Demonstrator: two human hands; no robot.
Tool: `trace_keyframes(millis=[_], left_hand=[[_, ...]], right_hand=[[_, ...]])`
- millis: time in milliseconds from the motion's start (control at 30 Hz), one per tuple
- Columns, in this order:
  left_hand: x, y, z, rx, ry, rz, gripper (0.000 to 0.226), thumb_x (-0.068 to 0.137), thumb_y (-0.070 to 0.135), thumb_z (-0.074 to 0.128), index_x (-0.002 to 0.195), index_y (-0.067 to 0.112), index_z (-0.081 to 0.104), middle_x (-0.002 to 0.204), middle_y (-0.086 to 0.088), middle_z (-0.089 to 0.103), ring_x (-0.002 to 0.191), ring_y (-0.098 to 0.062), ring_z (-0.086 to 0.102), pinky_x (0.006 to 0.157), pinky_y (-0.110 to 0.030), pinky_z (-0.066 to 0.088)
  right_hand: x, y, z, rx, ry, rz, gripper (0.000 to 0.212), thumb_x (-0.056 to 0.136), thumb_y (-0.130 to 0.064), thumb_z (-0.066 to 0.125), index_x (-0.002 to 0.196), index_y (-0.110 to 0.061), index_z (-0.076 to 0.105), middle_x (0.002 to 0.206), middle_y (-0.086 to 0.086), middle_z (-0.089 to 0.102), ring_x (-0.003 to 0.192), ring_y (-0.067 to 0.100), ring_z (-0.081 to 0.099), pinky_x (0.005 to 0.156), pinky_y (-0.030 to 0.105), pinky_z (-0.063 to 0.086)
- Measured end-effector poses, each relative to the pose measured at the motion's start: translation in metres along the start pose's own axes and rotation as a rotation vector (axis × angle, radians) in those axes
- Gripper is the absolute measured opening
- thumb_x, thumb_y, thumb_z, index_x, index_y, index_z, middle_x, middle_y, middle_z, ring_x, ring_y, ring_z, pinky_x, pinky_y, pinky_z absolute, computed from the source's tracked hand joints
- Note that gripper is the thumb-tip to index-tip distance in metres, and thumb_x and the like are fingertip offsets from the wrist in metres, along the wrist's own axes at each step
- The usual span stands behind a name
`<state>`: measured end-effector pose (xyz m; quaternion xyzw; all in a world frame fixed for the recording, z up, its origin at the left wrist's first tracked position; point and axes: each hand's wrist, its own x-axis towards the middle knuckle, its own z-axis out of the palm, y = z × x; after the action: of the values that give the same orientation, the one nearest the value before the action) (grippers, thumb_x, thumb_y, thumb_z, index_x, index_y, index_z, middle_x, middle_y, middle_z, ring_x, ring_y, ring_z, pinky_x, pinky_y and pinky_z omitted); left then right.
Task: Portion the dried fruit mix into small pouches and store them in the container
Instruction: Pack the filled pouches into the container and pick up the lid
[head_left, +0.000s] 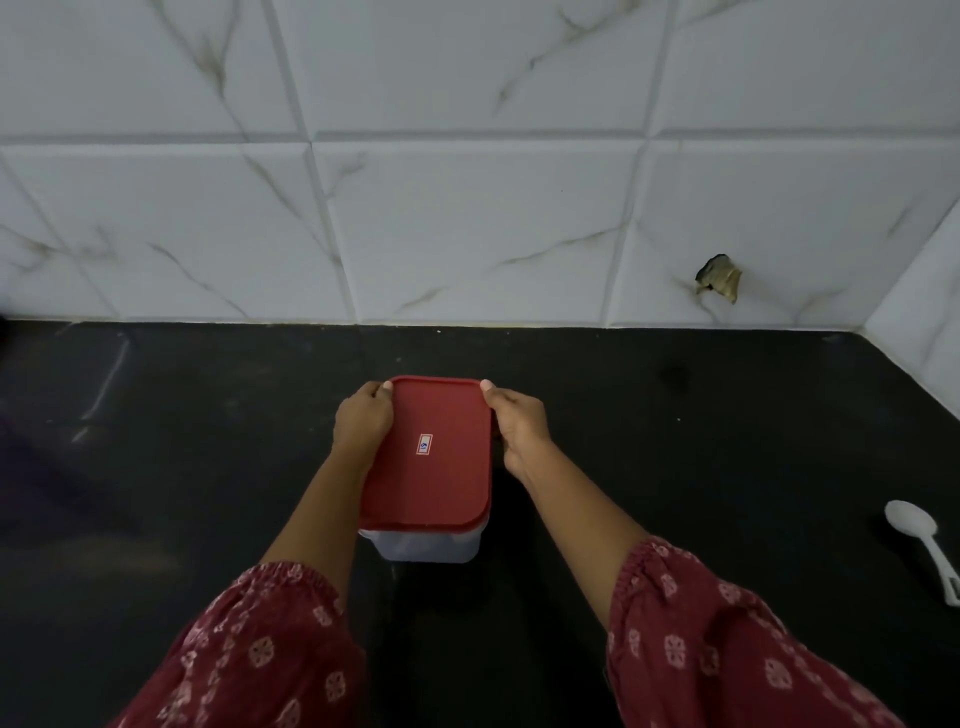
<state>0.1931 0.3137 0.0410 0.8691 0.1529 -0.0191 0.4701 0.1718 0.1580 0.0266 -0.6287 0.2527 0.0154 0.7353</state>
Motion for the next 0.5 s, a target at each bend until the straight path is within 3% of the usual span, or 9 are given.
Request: trace_keyframes(millis=[167, 300, 400, 500], left_hand=[[-0.009, -0.004, -0.002, 0.157, 0.032, 0.037, 0.044, 0.100, 0.034, 0.030, 0.131, 0.010, 0.050, 0.135, -0.017, 0.050, 0.125, -0.034, 0.044, 0.101, -0.041, 0.035], [-0.022, 0.005, -0.003, 0.354, 0.090, 0.010, 0.055, 0.098, 0.041, 0.032, 0.135, 0.001, 0.040, 0.140, -0.023, 0.039, 0.128, -0.039, 0.038, 0.104, -0.047, 0.032], [-0.041, 0.026, 0.009, 0.495, 0.199, 0.319, 0.056, 0.096, 0.035, 0.041, 0.140, 0.002, 0.033, 0.143, -0.022, 0.036, 0.131, -0.038, 0.032, 0.105, -0.047, 0.029], [-0.060, 0.050, 0.042, 0.411, 0.149, 0.582, 0.048, 0.096, 0.025, 0.045, 0.140, 0.006, 0.039, 0.141, -0.016, 0.040, 0.129, -0.033, 0.035, 0.104, -0.040, 0.031]], right_hand=[[-0.008, -0.001, -0.002, -0.003, -0.025, 0.000, 0.019, 0.090, -0.026, 0.060, 0.080, -0.012, 0.067, 0.103, 0.015, 0.069, 0.096, 0.027, 0.065, 0.082, 0.034, 0.052], [-0.020, -0.011, -0.015, -0.071, -0.071, -0.029, 0.022, 0.096, -0.031, 0.049, 0.096, -0.015, 0.064, 0.096, 0.009, 0.061, 0.083, 0.017, 0.057, 0.070, 0.027, 0.045], [-0.025, -0.019, -0.035, -0.219, -0.045, -0.133, 0.032, 0.098, -0.031, 0.043, 0.122, -0.015, 0.057, 0.109, 0.004, 0.059, 0.098, 0.021, 0.057, 0.081, 0.031, 0.049], [-0.031, -0.025, -0.064, -0.310, -0.008, -0.212, 0.037, 0.098, -0.033, 0.042, 0.129, -0.016, 0.053, 0.128, 0.003, 0.056, 0.116, 0.020, 0.054, 0.098, 0.033, 0.043]])
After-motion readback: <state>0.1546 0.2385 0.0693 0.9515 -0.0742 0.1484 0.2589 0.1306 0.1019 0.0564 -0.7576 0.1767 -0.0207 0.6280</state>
